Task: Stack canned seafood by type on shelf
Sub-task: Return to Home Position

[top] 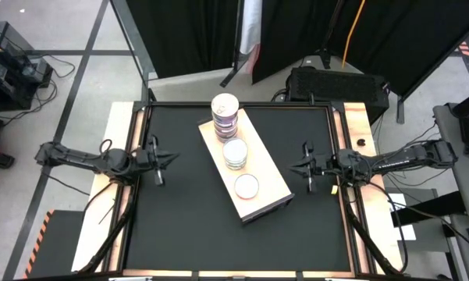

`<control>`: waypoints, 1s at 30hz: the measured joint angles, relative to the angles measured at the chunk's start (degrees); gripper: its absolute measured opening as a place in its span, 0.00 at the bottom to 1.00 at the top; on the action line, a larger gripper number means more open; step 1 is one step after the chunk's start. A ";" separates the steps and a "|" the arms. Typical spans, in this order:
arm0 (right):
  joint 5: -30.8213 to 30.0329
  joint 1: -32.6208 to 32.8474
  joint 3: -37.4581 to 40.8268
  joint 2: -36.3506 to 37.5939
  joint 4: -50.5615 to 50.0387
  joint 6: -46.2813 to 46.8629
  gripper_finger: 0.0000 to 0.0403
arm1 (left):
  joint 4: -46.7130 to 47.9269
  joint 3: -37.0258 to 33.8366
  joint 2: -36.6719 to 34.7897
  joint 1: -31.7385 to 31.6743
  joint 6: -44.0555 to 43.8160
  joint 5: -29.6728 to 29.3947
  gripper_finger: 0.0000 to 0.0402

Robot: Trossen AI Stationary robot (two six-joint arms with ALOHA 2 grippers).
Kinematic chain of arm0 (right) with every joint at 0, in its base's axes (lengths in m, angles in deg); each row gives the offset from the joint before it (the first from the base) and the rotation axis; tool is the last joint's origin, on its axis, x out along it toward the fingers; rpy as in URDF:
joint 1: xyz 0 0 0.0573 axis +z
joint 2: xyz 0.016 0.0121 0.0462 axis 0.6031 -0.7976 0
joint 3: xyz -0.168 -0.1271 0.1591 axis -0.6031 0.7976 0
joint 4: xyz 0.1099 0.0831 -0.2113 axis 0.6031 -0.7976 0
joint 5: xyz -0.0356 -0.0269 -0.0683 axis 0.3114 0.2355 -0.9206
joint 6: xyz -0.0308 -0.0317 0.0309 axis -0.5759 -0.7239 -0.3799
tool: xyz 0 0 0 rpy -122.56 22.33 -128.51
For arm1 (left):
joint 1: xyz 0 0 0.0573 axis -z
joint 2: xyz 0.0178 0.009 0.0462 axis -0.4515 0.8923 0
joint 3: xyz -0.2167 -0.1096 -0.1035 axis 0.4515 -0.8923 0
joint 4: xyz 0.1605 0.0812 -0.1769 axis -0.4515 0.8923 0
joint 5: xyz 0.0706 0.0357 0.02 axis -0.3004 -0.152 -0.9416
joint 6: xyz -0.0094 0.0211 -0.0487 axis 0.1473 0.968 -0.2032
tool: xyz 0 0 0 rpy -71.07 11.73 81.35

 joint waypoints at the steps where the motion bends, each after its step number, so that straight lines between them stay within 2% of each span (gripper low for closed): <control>1: 0.43 0.00 0.00 0.00 -0.26 0.26 0.00 | 0.86 0.00 -1.36 0.00 0.51 0.00 0.02; 11: 2.23 0.00 0.00 4.15 -2.04 1.78 0.00 | 13.89 -0.04 -14.94 0.00 1.18 -0.59 0.02; 24: 0.78 -0.04 -0.02 20.37 -19.97 4.65 0.00 | 14.62 0.04 -15.30 -0.07 2.07 -2.61 0.02; 30: 0.54 -0.04 -0.02 27.08 -30.13 7.10 0.00 | 15.62 0.07 -15.30 -0.92 1.66 0.64 0.02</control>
